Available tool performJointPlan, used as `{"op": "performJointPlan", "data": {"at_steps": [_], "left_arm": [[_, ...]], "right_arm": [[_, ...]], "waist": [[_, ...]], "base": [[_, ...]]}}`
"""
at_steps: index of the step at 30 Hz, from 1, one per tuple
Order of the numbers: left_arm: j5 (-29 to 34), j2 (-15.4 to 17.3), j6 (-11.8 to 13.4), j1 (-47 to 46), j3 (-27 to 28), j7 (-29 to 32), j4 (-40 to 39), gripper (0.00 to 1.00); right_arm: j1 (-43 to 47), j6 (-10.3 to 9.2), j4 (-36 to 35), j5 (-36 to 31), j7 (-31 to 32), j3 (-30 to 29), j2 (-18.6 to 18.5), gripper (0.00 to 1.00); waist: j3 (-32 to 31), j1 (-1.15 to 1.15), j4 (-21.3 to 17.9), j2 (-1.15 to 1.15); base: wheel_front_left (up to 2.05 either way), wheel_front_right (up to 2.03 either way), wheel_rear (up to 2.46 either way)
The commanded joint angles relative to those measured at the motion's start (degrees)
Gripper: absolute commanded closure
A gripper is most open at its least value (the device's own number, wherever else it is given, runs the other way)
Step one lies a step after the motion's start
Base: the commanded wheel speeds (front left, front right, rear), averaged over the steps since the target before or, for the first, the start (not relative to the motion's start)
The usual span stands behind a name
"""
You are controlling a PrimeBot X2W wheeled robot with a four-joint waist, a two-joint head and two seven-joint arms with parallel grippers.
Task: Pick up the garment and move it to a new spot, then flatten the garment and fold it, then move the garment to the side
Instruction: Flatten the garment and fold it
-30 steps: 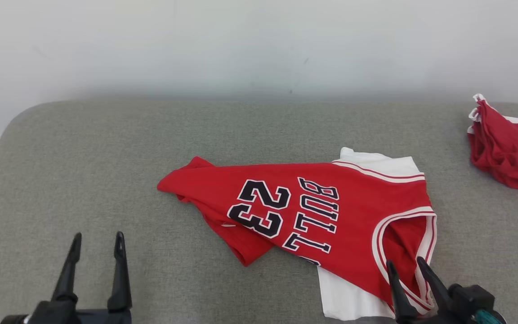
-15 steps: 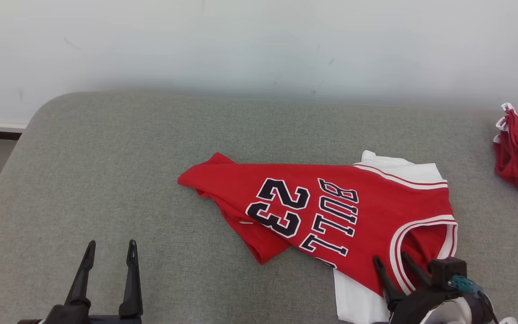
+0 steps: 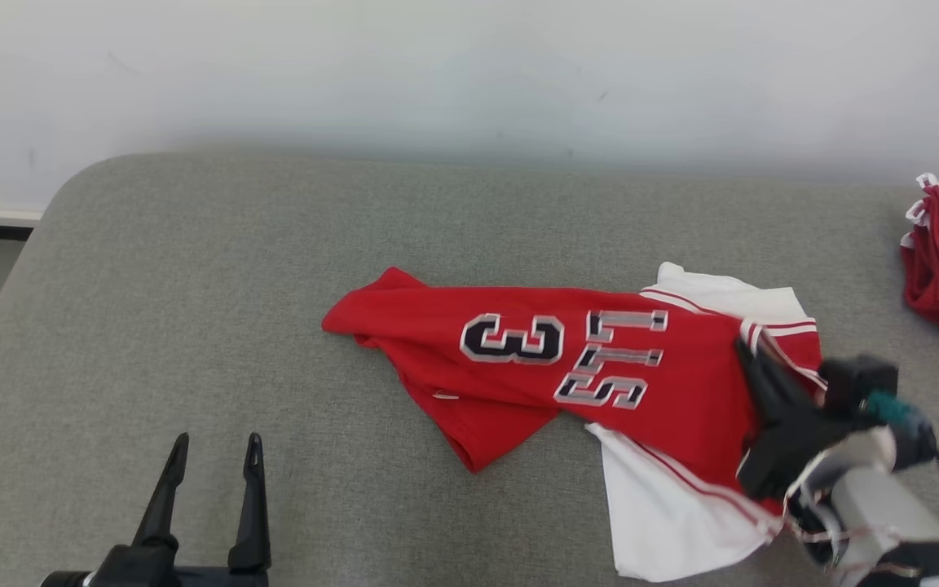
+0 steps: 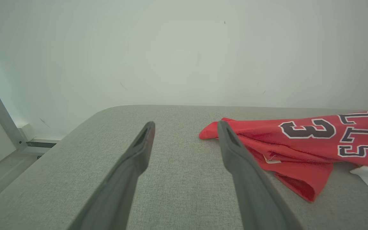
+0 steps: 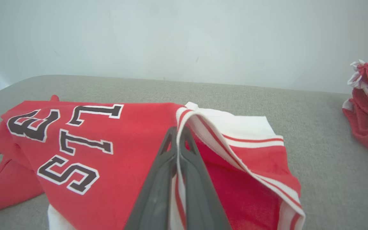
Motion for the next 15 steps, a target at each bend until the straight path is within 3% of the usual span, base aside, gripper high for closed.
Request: {"op": "performJointPlan", "data": {"at_steps": [1, 9, 13, 14, 15], "left_arm": [[0.7, -0.2, -0.2, -0.9, -0.3, -0.2, 0.2, 0.0], [0.8, -0.5, -0.9, -2.7, -3.3, -0.2, 1.3, 0.0], [0.3, -0.7, -0.9, -3.2, -4.1, -0.2, 2.0, 0.0], [0.2, -0.7, -0.9, -3.3, -4.3, -0.2, 2.3, 0.0], [0.2, -0.7, -0.9, -3.3, -4.4, -0.2, 2.5, 0.0]], "right_arm": [[-2.9, -0.16, 0.6, 0.2, 0.2, 0.3, -0.9, 1.0], [-14.8, -0.16, 7.2, 0.7, 1.7, 1.3, -4.3, 1.0], [-18.6, -0.16, 14.5, 0.7, 3.5, 1.5, -4.6, 1.0], [-19.2, -0.16, 16.1, 0.3, 4.1, 2.0, -4.4, 0.17], [-19.8, -0.16, 17.1, 0.4, 3.6, 2.4, -4.0, 0.0]], "waist": [[0.5, 0.0, 0.4, 0.0], [2.0, 0.0, 3.2, 0.0], [2.4, 0.0, 4.1, 0.0], [2.3, 0.0, 4.3, 0.0], [2.2, 0.0, 4.4, 0.0]], "base": [[0.0, 0.0, 0.0], [0.0, 0.0, 0.0], [0.0, 0.0, 0.0], [0.0, 0.0, 0.0], [0.0, 0.0, 0.0]]}}
